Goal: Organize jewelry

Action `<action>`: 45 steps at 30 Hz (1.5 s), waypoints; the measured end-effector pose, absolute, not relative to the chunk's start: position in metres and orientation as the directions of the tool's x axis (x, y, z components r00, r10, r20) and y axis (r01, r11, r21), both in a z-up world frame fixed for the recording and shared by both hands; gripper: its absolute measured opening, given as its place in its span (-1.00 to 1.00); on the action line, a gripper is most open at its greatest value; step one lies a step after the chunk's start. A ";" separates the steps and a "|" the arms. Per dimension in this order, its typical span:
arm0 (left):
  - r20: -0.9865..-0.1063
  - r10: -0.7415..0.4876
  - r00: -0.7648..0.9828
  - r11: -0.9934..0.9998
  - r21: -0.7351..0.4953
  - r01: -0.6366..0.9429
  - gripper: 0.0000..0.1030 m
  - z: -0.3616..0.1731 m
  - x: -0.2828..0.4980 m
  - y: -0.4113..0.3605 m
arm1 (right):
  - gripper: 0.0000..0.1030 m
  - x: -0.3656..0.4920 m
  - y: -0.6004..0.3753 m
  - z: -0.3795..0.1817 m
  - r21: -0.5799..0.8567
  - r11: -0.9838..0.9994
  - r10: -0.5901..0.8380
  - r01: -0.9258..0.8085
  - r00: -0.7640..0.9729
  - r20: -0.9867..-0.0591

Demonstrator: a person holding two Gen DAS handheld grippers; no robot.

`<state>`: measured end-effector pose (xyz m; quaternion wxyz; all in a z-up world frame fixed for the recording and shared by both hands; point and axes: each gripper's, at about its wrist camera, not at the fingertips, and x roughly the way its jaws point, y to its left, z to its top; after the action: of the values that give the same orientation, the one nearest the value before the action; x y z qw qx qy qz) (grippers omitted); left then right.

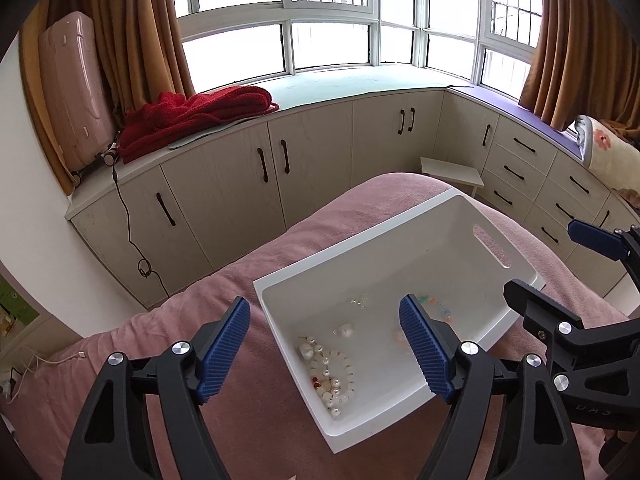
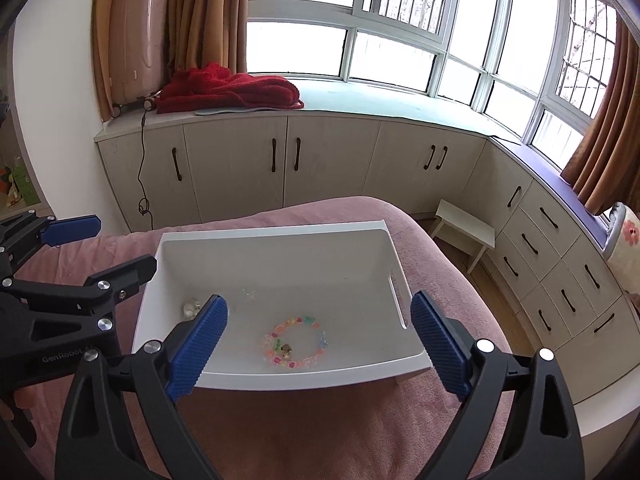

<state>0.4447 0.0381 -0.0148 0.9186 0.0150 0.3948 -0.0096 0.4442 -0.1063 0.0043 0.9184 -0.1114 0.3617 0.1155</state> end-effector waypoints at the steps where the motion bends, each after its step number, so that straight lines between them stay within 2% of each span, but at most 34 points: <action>1: -0.722 -0.007 0.692 1.000 0.012 0.022 0.55 -0.014 0.442 0.039 | 0.78 0.441 -0.106 0.004 -0.121 0.948 0.132 -0.293 0.712 -0.690; 5: -0.720 -0.010 0.694 1.000 -0.004 0.010 0.56 -0.015 0.431 0.041 | 0.88 0.431 -0.109 0.004 -0.121 0.950 0.132 -0.289 0.718 -0.683; 12: -0.725 -0.018 0.689 1.000 -0.023 0.001 0.57 -0.024 0.416 0.045 | 0.89 0.425 -0.115 -0.006 -0.097 0.957 0.130 -0.274 0.701 -0.701; 16: -0.725 -0.053 0.687 0.997 -0.081 -0.008 0.59 -0.029 0.409 0.049 | 0.89 0.424 -0.117 -0.014 -0.088 0.960 0.126 -0.265 0.693 -0.710; 32: -0.711 0.005 0.703 1.000 0.002 -0.006 0.64 -0.024 0.412 0.047 | 0.89 0.428 -0.118 -0.011 -0.098 0.961 0.116 -0.260 0.697 -0.708; 45: -0.711 0.005 0.704 1.000 0.000 -0.007 0.64 -0.023 0.411 0.046 | 0.90 0.426 -0.119 -0.009 -0.111 0.960 0.107 -0.259 0.700 -0.707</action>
<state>0.4113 0.0464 -0.0229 0.9229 -0.0013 0.3849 0.0033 0.4261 -0.1190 -0.0089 0.9162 -0.1015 0.3746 0.0997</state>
